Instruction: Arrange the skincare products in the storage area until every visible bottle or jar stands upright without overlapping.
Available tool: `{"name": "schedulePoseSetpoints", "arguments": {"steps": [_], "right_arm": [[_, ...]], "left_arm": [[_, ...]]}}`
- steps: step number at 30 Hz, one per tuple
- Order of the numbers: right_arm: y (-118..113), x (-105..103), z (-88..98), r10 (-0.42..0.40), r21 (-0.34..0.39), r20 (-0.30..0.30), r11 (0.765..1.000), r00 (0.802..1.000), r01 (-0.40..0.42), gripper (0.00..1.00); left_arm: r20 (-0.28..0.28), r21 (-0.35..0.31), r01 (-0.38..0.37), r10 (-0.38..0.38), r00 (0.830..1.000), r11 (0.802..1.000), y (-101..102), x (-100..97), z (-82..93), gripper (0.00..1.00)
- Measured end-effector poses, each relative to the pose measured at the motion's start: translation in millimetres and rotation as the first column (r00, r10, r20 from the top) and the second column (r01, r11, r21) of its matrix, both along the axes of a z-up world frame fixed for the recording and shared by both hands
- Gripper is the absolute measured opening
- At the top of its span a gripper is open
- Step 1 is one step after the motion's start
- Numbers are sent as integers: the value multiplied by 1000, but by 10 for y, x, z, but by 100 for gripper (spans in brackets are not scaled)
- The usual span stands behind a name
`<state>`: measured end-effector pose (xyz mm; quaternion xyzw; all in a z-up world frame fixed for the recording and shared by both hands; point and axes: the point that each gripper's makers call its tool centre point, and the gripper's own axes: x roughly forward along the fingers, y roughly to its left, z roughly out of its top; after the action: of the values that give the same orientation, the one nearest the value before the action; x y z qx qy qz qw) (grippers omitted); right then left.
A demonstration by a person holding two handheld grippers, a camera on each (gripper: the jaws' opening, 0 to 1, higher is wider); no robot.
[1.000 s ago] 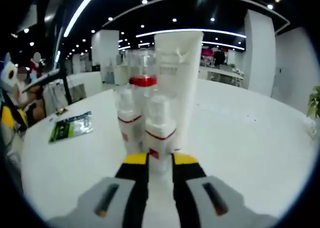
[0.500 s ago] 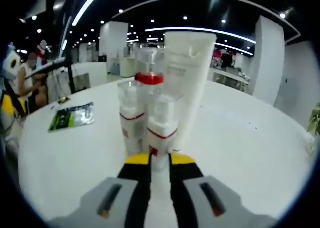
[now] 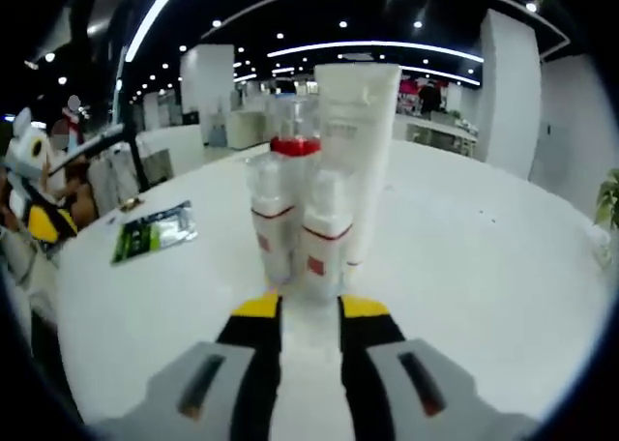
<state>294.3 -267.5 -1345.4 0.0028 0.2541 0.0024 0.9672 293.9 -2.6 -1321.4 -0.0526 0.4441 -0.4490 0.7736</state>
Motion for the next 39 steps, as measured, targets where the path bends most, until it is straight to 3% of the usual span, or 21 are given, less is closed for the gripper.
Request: {"name": "schedulePoseSetpoints", "arguments": {"steps": [5,7,9,12,15,17,18,20,21,25,26,27,28,31,34,39], "right_arm": [[155,-366,61,-21,62,-24,998,999,23,27],[187,-540,85,-23,57,-34,998,999,25,27],[192,-662,92,-23,53,-48,998,999,25,27],[154,-934,115,-29,40,-75,999,997,32,27],[120,-1003,120,-36,42,-82,998,996,39,27],[112,-1020,120,-37,43,-84,998,996,41,27],[-89,-1306,151,-89,50,-105,994,990,95,27],[-136,-1395,155,-83,35,-112,996,990,88,27],[-157,-1433,166,-83,34,-113,996,990,88,26],[-244,-1600,184,-93,41,-114,994,989,98,26],[-264,-1640,181,-98,45,-115,994,989,103,26],[-282,-1664,170,-100,44,-118,993,988,105,26],[-297,-1691,158,-100,48,-123,993,987,107,26],[-337,-1736,143,-93,52,-126,994,988,100,26],[-391,-1747,113,-90,61,-120,993,989,98,26],[-487,-1770,43,-95,86,-117,991,989,105,26]], "left_arm": [[69,108,-33,26,997,994,76,392,-169,42],[146,162,-31,7,989,986,67,591,-261,56],[169,206,-27,-8,986,978,55,687,-329,69],[221,288,-17,-49,974,958,2,910,-464,78],[221,304,-18,-52,974,953,-17,965,-518,99],[220,308,-20,-51,974,951,-22,978,-532,97],[220,375,31,-122,968,927,-118,1160,-670,96],[221,382,31,-124,967,924,-139,1212,-698,97],[219,430,64,-172,960,900,-116,1270,-761,97],[180,488,135,-250,951,863,-139,1255,-846,96],[149,485,162,-264,953,859,-140,1227,-869,95],[143,458,142,-231,962,878,-175,1234,-864,96],[171,466,142,-247,954,873,-169,1271,-839,96],[166,467,157,-261,951,870,-190,1248,-824,94],[159,473,168,-271,949,865,-197,1200,-779,79],[128,500,148,-241,962,853,-201,1131,-784,77]]}}
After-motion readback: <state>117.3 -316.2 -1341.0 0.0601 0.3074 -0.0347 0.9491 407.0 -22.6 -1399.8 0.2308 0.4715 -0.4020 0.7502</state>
